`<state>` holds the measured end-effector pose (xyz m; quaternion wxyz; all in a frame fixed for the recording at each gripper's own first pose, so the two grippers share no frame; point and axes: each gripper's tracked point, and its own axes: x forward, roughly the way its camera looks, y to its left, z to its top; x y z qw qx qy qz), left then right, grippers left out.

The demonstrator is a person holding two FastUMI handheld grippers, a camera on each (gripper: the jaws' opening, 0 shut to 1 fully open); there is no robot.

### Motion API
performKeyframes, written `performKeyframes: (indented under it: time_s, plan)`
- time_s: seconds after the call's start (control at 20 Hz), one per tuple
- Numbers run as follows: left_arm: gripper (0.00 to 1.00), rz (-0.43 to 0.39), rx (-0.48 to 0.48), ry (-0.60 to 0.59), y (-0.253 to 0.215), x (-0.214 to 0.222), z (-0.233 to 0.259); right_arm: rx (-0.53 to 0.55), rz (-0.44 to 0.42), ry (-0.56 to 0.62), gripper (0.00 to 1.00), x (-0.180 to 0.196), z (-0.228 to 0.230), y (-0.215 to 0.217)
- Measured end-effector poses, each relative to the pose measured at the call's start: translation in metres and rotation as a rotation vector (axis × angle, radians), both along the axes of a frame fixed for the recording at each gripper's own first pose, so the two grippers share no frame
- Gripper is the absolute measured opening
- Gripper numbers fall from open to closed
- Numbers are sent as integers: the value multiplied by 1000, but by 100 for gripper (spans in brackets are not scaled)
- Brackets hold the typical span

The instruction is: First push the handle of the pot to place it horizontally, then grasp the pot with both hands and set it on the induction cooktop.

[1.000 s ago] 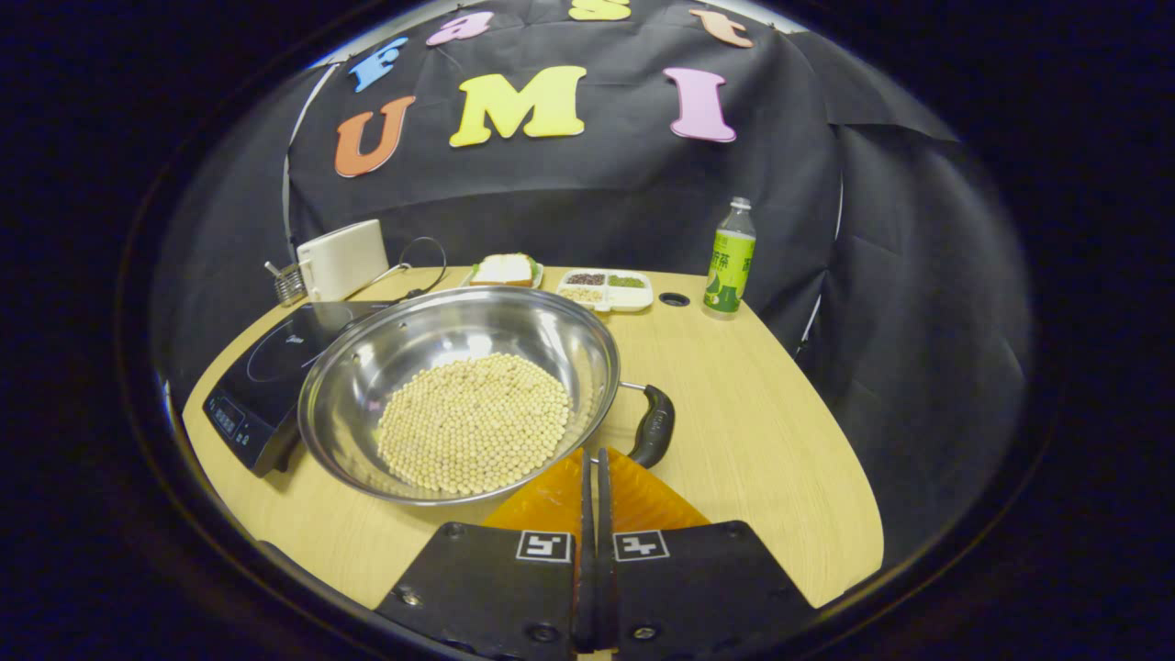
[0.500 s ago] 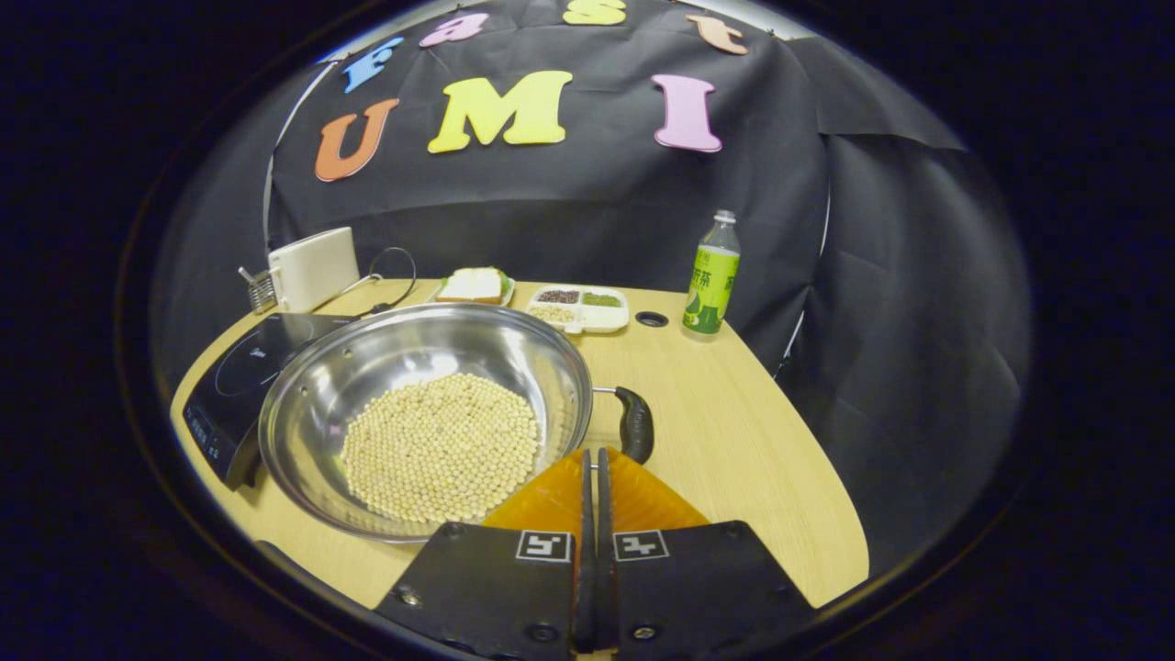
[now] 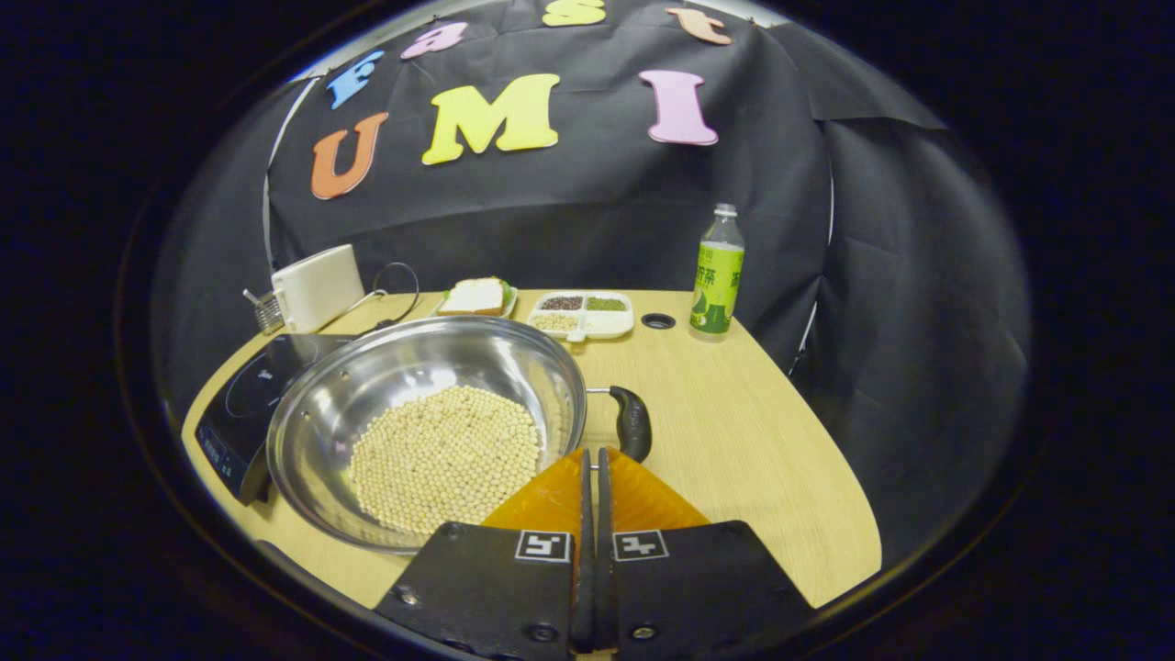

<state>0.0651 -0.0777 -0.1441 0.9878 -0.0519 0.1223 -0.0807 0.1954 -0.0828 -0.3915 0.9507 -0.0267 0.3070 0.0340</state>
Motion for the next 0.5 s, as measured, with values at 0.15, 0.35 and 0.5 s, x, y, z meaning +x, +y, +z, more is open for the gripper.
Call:
performKeyframes:
  time_s: [0.15, 0.35, 0.5]
  plan:
    - [96, -19, -17, 52, -19, 17, -14, 65, -52, -16, 4, -1, 13, -2]
    - [96, -23, 7, 101, -29, 38, -36, 50, -42, -37, 11, -6, 31, -4]
    - [96, -29, 8, 139, -37, 56, -56, 37, -18, -85, 48, -13, 52, 3]
